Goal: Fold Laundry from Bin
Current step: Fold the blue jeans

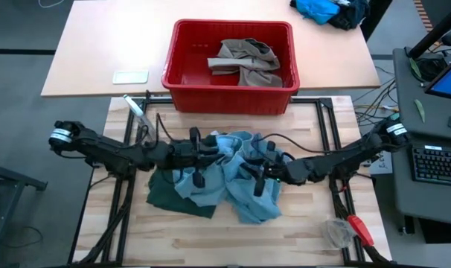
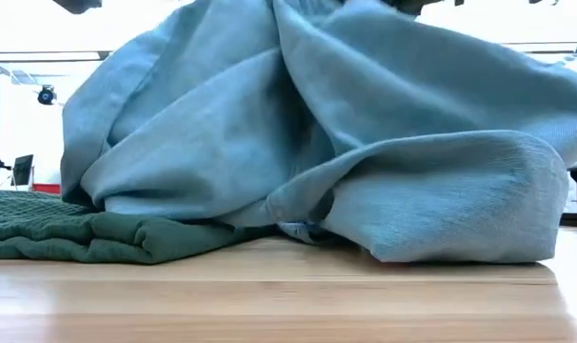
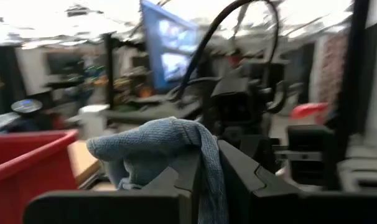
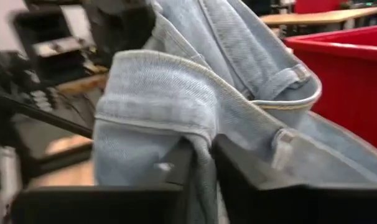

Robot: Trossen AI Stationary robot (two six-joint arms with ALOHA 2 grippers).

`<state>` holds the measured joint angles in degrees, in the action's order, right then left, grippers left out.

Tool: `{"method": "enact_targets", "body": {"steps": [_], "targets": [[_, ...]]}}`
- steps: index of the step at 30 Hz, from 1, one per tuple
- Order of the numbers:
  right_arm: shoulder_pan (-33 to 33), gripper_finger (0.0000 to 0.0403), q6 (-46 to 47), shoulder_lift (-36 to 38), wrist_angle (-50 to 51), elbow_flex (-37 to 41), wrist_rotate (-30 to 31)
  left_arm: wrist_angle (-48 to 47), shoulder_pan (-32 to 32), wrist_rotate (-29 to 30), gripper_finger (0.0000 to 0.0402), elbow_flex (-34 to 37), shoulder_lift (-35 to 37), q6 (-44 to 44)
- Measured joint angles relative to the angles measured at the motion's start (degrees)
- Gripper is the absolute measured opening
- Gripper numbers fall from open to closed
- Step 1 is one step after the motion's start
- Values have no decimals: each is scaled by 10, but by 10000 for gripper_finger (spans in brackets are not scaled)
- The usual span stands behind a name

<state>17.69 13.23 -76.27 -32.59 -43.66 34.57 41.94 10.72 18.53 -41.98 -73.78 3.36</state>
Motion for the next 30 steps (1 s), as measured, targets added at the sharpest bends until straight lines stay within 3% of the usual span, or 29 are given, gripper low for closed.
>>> {"method": "enact_targets", "body": {"steps": [3, 6, 9, 12, 15, 18, 22, 30], "targets": [[-29, 18, 9, 0, 39, 0, 26, -61, 1, 94, 25, 0, 9, 4], [-49, 11, 54, 24, 116, 0, 107, -166, 0, 187, 25, -1, 31, -28], [-54, 10, 97, 44, 172, 0, 169, -260, 0, 179, 33, 0, 53, -86], [-53, 10, 100, 44, 164, 0, 154, -288, 0, 138, 57, 18, 55, -121], [-53, 10, 101, 25, 125, -1, 123, -242, 0, 83, 91, 43, 43, -136], [-53, 10, 99, -13, 63, -1, 90, -131, 2, 61, 132, 78, 18, -145], [-53, 9, 95, -67, -27, -1, 42, -19, 2, 59, 183, 108, -23, -152], [-53, 9, 93, -134, -104, -10, 44, 70, 2, 60, 248, 81, -140, -161]]}}
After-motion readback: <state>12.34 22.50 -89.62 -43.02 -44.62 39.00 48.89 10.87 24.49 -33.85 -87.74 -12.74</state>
